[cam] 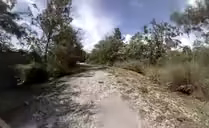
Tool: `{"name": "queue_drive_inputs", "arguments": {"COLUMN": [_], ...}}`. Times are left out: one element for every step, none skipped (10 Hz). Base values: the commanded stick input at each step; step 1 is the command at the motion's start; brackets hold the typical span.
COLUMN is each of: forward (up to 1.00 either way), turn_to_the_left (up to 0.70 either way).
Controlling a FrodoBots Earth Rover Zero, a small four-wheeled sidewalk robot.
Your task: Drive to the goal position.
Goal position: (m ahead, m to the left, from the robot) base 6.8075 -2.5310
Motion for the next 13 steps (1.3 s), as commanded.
{"name": "queue_drive_inputs", "arguments": {"forward": [0.84, 0.84, 0.84, 0.84, 0.84, 0.84, 0.84, 0.84, 0.84, 0.84, 0.84, 0.84, 0.84], "turn_to_the_left": [0.0, 0.0, 0.0, 0.0, 0.0, 0.0, 0.0, 0.0, 0.0, 0.0, 0.0, 0.0, 0.0]}}
